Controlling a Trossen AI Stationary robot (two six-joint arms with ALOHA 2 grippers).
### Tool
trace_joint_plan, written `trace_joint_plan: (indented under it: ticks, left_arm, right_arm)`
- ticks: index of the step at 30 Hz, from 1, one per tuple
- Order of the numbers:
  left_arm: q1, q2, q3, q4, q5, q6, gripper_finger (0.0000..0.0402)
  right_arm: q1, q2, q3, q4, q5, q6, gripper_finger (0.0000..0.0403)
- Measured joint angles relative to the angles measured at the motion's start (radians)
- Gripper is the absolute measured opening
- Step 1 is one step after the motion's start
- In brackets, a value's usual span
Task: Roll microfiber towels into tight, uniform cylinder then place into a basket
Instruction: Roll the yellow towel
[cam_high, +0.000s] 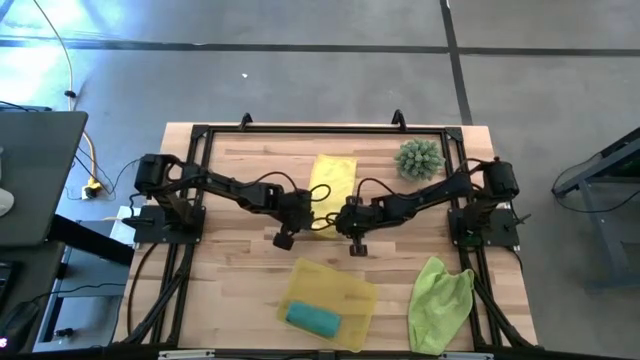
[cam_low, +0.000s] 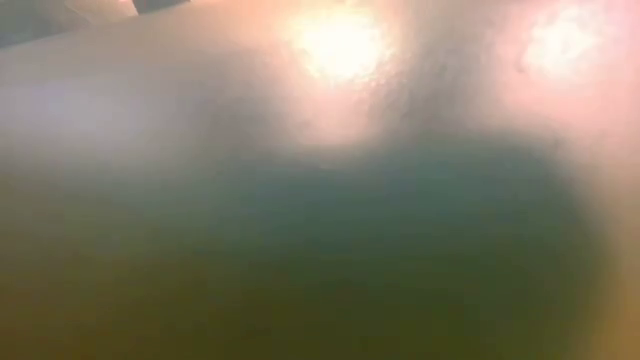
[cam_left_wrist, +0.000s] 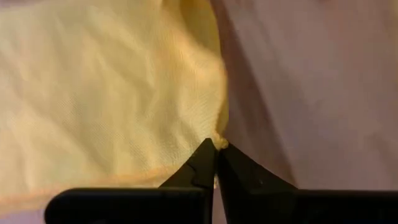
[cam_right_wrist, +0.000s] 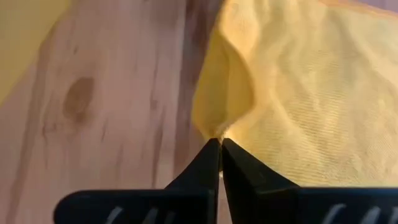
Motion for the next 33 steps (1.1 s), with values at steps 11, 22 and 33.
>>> trace_joint_plan:
  ticks: [11,22,33]
  left_arm:
    - [0.03,-0.03,0.001,0.0,-0.056,-0.206,0.0004]
    - [0.086,-0.029,0.0,0.006,-0.125,-0.388,0.0005]
    - [0.091,0.058,0.0,0.088,-0.159,-0.363,0.0005]
  right_arm:
    - [-0.039,-0.002,0.001,-0.009,0.016,0.0,0.0002]
    - [-0.068,-0.002,0.002,-0.035,0.13,-0.014,0.0002]
    - [-0.069,-0.003,0.002,-0.035,0.15,-0.037,0.0002]
